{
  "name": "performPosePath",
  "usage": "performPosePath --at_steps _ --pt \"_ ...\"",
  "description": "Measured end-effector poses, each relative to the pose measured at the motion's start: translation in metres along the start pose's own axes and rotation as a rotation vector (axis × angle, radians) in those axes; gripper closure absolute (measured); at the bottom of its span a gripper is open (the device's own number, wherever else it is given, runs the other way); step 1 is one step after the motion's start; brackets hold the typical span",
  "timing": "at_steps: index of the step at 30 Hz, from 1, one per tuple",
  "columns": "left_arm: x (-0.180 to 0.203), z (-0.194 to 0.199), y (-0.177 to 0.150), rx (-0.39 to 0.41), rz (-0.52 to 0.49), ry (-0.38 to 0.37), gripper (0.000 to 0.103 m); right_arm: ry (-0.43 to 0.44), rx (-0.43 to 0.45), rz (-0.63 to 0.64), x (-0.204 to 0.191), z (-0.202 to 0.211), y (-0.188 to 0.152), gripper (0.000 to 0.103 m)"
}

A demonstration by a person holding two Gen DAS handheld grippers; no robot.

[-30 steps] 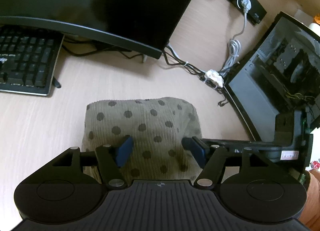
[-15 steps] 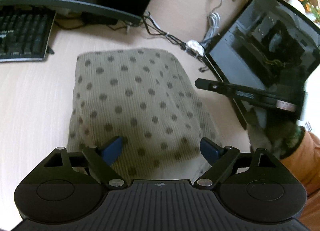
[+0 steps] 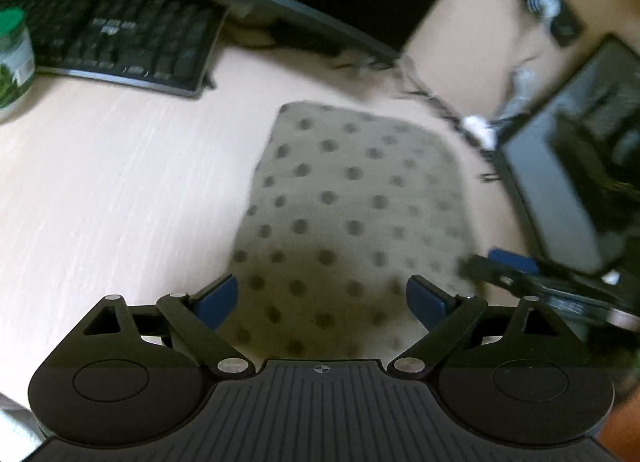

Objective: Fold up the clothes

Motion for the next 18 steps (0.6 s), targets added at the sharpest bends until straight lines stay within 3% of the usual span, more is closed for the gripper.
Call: performPosePath --at_steps 2,5,9,13,18 --pt "0.005 -0.012 0.002 -0.001 -0.026 0.033 0.017 0.028 -0.033 -0.002 -0.006 -0.014 -0.01 0.029" --pt "0.007 -0.019 0.005 0.005 -0.081 0.086 0.02 0.047 -0.029 0.074 -0.018 -0.034 -0.015 0.038" --pt "-0.006 -0.015 0.02 0.043 -0.103 0.162 0.025 0.058 0.016 0.252 -0.044 -0.066 0.005 0.039" --pt "-0.032 -0.015 0.036 0.07 -0.072 0.236 0.023 0.125 0.011 0.283 -0.068 -0.109 0.032 0.039" --pt "-0.051 0.006 0.059 0.128 -0.103 0.287 0.024 0.081 0.029 0.365 -0.084 -0.121 0.053 0.032"
Point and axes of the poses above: each gripper's, at about its wrist camera, not at the fingertips, and z roughly against the way its jaws point, x to its right, y to its top, the point moved 8 cm from there along -z, roughly the way its jaws point, and after that the axes turned 8 degrees about y, right-handed, at the moved point
